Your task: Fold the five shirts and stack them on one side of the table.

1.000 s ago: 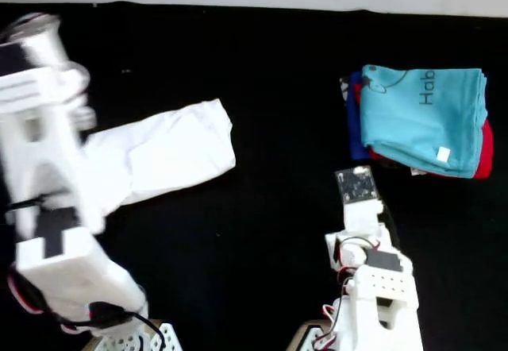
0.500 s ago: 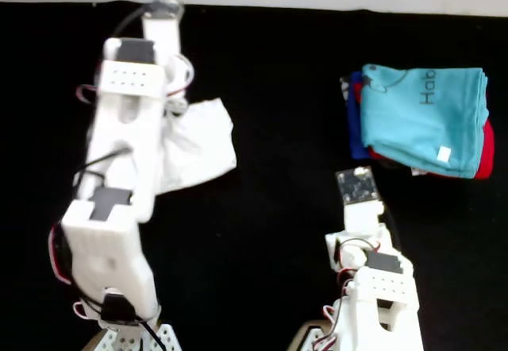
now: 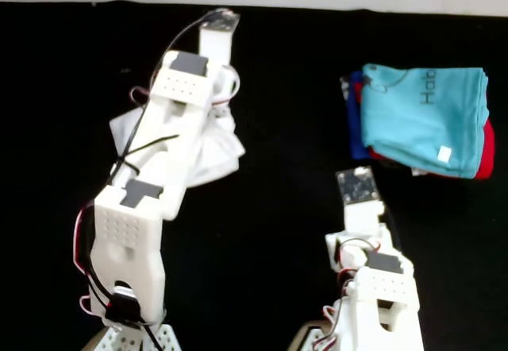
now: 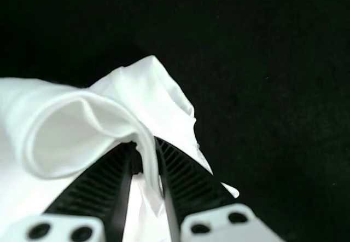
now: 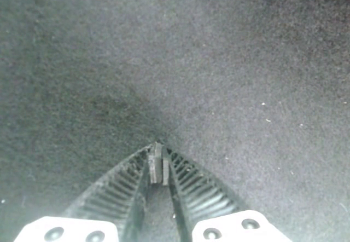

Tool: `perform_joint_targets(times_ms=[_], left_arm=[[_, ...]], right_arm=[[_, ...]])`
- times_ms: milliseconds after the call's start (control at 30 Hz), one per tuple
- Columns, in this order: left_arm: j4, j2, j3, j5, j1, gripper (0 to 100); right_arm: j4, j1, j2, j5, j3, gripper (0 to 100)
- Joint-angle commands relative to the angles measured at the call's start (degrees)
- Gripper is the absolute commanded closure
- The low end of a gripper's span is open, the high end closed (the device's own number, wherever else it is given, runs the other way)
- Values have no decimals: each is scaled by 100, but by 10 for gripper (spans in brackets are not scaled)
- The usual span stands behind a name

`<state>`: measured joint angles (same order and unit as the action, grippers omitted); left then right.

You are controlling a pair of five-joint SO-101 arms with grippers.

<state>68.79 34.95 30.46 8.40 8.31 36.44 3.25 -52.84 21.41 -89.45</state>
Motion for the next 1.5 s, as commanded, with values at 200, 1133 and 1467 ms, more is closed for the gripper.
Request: perform_joint_targets(times_ms=[200,1133,1467], left_arm=[[721,127,1051,-18,-101,845],[3235,1833,2756,-26,-119,989],[3262,549,2782,0,822,990]], right_arm=[[-101,31,-4,44,-127,992],[-101,31,-4,44,-127,992],[-171,31,-4,44,-127,992]])
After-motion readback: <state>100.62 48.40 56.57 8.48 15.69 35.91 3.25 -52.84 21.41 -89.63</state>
